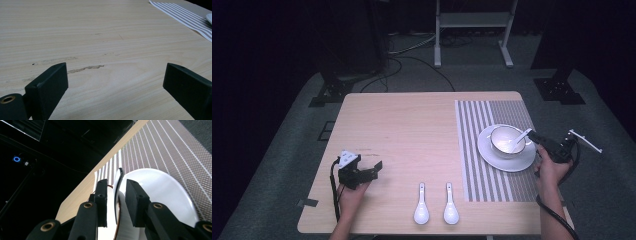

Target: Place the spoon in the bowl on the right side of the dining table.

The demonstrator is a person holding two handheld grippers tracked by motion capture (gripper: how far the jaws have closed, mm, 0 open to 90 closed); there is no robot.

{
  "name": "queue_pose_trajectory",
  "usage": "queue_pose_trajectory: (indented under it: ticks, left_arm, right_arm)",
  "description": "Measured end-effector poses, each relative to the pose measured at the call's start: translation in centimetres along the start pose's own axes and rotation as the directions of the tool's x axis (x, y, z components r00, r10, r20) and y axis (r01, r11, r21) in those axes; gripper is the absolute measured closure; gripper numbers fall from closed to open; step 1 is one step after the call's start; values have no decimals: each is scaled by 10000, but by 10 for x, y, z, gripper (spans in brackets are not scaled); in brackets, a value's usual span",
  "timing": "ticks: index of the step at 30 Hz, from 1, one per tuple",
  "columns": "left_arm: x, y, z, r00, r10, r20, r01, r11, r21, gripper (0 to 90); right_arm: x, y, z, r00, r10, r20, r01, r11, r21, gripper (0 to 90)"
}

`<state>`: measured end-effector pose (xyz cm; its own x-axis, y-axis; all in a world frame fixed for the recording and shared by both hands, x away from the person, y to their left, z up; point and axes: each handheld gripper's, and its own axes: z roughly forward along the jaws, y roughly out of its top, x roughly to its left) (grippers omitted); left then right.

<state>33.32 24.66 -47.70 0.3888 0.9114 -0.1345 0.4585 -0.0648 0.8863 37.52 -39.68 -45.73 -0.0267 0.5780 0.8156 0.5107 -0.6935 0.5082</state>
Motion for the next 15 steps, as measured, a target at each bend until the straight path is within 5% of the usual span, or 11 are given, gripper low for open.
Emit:
queue_pose_trajectory:
  ticks: [15]
  left_arm:
    - [0, 0, 0, 10000, 4, 37, -4, 10000, 8, 47]
  right_arm:
    - [-2, -8, -18, 9984, -289, -481, 286, 9996, -59, 632]
